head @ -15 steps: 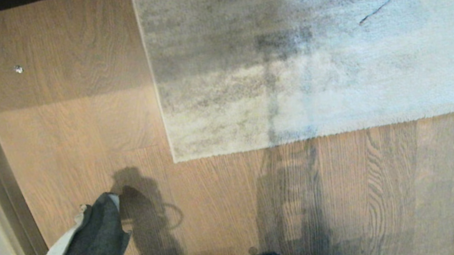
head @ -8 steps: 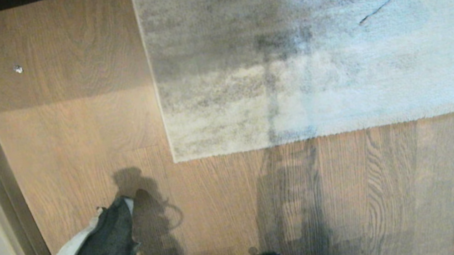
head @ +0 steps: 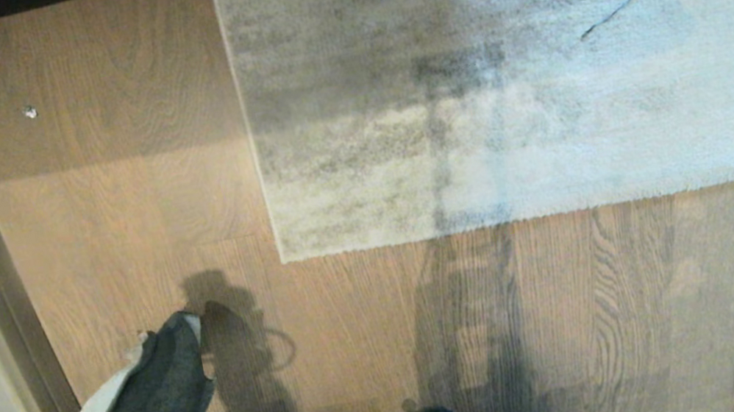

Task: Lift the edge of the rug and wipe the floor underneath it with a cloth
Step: Lift up the carpet

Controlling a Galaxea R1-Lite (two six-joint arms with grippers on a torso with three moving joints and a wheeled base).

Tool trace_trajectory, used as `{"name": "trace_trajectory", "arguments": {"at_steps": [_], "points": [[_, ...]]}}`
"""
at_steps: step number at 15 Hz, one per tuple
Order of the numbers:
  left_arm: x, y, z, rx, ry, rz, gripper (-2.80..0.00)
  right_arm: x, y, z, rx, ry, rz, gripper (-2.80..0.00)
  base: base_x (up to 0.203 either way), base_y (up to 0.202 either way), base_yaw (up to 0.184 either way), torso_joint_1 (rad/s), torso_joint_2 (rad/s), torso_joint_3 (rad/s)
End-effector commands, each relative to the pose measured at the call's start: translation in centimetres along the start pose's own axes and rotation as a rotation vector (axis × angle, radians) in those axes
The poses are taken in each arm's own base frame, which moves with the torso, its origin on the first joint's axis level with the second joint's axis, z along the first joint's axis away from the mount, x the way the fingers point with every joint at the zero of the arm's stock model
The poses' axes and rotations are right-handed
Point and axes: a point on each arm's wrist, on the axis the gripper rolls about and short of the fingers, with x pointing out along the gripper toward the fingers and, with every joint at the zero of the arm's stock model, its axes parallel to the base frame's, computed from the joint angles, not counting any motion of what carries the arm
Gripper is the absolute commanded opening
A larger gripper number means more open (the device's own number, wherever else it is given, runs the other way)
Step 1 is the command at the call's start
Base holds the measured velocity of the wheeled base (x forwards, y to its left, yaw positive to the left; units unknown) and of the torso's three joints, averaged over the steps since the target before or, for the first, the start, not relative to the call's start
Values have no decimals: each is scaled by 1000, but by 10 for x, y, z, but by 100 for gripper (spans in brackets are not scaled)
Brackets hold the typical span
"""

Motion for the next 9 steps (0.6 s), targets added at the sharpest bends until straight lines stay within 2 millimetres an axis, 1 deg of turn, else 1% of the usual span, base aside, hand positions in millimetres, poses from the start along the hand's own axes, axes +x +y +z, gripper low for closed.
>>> {"name": "trace_trajectory", "arguments": {"at_steps": [1,3,5,7,9], "points": [[0,0,0,0,-1,1,-280,-1,1,8,-5,13,62,-280,0,0,0,0,0,0],[0,0,0,0,-1,1,-280,2,2,15,0,55,117,-280,0,0,0,0,0,0],[0,0,0,-2,-1,1,-280,10,3,23,15,117,187,-280,0,0,0,0,0,0],[0,0,0,-1,-1,1,-280,22,3,29,57,203,258,-280,0,0,0,0,0,0],[0,0,0,-1,-1,1,-280,35,4,31,103,299,349,-280,0,0,0,0,0,0]]}}
